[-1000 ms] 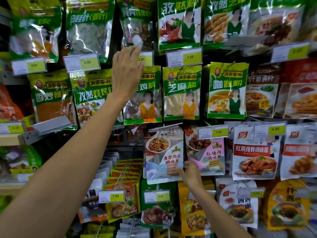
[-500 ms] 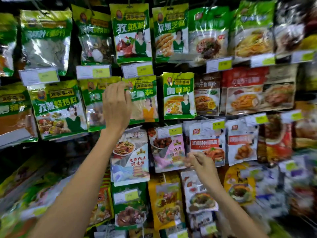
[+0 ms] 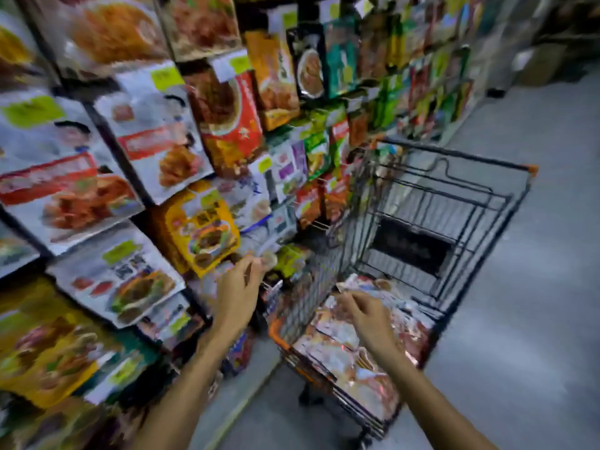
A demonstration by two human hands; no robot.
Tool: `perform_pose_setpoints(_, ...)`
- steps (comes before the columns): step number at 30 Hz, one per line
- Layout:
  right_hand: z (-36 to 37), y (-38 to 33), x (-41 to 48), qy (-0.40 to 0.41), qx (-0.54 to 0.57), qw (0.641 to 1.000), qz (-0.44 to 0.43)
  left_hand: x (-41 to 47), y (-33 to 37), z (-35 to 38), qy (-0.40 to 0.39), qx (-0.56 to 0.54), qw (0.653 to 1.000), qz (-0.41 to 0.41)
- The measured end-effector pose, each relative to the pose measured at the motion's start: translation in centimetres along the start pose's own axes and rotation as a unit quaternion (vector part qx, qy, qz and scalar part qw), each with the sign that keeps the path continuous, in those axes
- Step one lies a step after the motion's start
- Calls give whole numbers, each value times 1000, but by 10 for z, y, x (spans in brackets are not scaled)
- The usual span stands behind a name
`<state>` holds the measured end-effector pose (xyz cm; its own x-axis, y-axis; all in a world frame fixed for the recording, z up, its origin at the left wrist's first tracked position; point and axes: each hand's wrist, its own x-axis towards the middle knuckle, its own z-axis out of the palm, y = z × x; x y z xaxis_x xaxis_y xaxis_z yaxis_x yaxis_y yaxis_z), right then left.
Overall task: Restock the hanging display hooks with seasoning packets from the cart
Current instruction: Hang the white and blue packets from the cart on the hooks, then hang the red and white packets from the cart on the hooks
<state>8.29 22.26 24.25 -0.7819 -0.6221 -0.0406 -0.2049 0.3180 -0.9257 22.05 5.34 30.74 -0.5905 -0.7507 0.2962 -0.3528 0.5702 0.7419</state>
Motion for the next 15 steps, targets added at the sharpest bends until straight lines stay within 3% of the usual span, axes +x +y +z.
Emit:
perform_pose_setpoints(6, -45, 105, 20, 122, 7, 981, 151, 26, -32, 131, -168, 8, 986, -10)
perform_pose_setpoints(15, -22, 214, 95, 176, -10, 941, 290, 65, -124, 289, -351, 48, 932, -78)
